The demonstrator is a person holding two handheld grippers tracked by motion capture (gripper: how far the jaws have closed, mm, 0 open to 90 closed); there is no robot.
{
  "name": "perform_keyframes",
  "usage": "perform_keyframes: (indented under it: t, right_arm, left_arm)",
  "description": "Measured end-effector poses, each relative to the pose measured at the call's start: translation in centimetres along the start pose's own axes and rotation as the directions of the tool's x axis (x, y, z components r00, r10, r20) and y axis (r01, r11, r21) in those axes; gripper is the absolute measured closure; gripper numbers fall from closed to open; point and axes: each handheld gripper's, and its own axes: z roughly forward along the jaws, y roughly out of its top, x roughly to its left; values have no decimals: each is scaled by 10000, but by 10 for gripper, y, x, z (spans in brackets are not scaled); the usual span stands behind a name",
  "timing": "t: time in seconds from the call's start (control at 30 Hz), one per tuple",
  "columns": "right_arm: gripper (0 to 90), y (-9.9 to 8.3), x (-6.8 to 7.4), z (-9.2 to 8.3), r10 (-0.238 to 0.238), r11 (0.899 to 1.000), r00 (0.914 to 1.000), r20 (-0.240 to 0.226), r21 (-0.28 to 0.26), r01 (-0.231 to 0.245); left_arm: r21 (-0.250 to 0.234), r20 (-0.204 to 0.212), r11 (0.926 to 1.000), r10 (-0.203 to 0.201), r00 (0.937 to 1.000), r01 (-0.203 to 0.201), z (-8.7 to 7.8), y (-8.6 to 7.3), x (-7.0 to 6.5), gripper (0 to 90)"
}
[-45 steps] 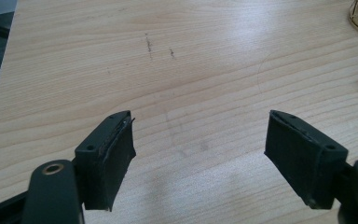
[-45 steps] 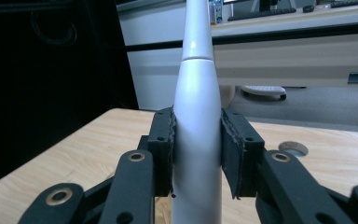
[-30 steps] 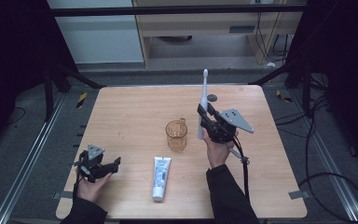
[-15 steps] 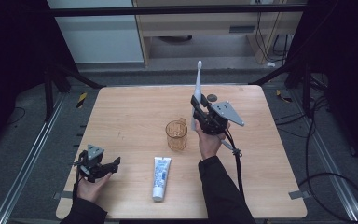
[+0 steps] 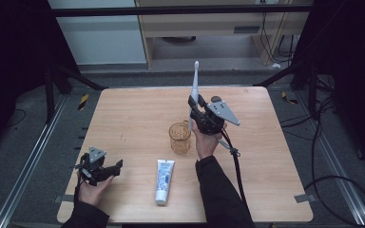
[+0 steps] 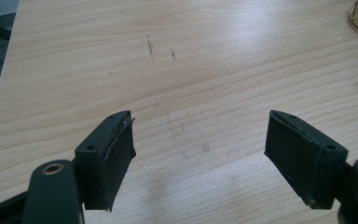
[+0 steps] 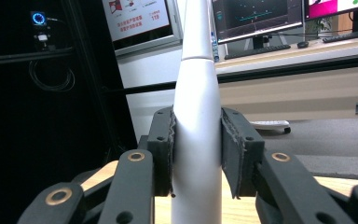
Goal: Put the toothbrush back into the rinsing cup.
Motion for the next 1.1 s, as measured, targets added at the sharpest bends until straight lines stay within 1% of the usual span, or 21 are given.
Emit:
perform_keyframes:
  t: [0.1, 0.2, 0.47, 0.63, 0.67, 0.83, 1.1]
  right_arm:
    - [669, -3, 2, 3, 6, 10000, 9999, -116, -9, -6]
    - [669, -6, 3, 6, 75, 10000, 9999, -118, 24, -75]
    - [669, -13, 8, 12, 30, 9999, 9998, -176, 126, -28]
    - [669, -21, 12, 15, -37, 9997, 9998, -200, 255, 42]
    - [669, -24, 13, 17, -60, 9993, 9998, -201, 363, 67]
    - [669, -28, 14, 18, -124, 9986, 9997, -202, 511, 135]
    - [668, -40, 15, 18, -237, 9953, 9995, -189, 933, 254]
  left_arm:
    - [-8, 0, 10000, -4, 10000, 4, 0, 0, 0, 228]
    - [-4, -2, 10000, 2, 10000, -2, 0, 0, 0, 228]
    - [1, 7, 10000, 4, 10000, -4, 0, 0, 0, 228]
    - [-5, 7, 10000, 1, 10000, -1, 0, 0, 0, 228]
    - [-8, 7, 10000, -2, 10000, 2, 0, 0, 0, 228]
    - [-4, 6, 10000, 4, 10000, -4, 0, 0, 0, 227]
    - [-3, 6, 10000, 11, 10000, -11, 0, 0, 0, 228]
